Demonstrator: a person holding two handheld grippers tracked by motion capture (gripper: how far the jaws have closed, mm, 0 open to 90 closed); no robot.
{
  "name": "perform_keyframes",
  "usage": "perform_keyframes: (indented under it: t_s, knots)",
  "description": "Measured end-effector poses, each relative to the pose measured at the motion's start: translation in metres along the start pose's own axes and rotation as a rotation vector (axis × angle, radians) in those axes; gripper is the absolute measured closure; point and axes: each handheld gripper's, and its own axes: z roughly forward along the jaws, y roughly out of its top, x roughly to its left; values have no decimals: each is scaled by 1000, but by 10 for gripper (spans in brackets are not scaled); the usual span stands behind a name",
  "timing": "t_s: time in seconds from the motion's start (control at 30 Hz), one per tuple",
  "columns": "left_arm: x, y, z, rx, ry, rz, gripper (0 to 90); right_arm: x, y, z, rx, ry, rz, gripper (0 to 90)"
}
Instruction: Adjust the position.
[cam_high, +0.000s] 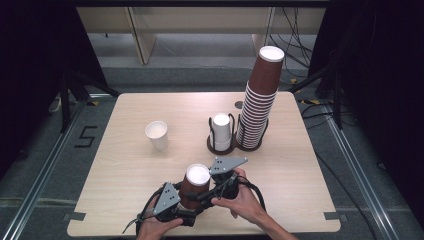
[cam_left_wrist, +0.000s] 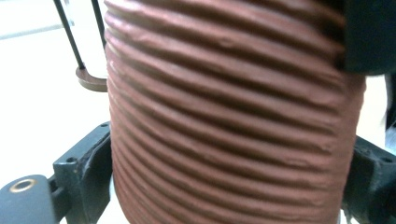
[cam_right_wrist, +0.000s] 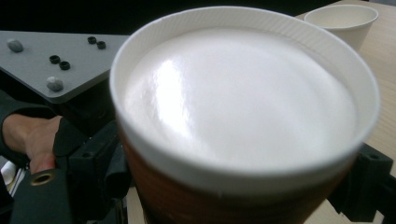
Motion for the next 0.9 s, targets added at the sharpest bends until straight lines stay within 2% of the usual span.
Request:
perform_keyframes:
  t_s: [0.03,0.07,0.1,0.13,0.17,0.23,0.3,0.33,0.37,0.5,0.63,0.7,0.8,0.83,0.9]
  knots:
    - [0,0,0,-6,-8,10,90,-1,1,1,-9,15,-6,150]
    - [0,0,0,-6,-8,10,92,2,1,-2,18,-6,28,149]
    - [0,2,-2,16,-3,33,92,2,1,-2,18,-6,28,149]
    - [0,3,-2,28,-8,51,95,-1,3,-4,16,-6,-7,147]
    - [1,3,-4,52,-14,64,97,-1,4,-7,21,7,-5,148]
    - [2,3,-4,70,-20,74,100,-2,5,-10,30,16,-5,152]
    - [4,2,-4,72,-27,82,104,-2,9,-15,50,7,-17,154]
    - [4,2,-4,75,-24,89,105,-1,9,-18,56,1,0,154]
    - [4,2,-4,82,-20,98,105,-3,11,-20,48,1,-22,154]
    - [3,3,-5,110,-21,138,107,-5,16,-30,59,-2,-25,154]
    - [1,3,-5,131,-27,189,108,-5,18,-38,116,10,-40,155]
    - [2,4,-5,156,-38,225,108,-5,17,-39,133,21,-48,155]
    - [-1,4,-5,164,-32,244,108,-5,15,-37,152,36,-51,155]
    - [-1,5,-6,182,-35,248,108,-5,15,-37,164,34,-61,156]
    - [-1,4,-5,194,-32,267,109,-4,13,-34,180,53,-50,156]
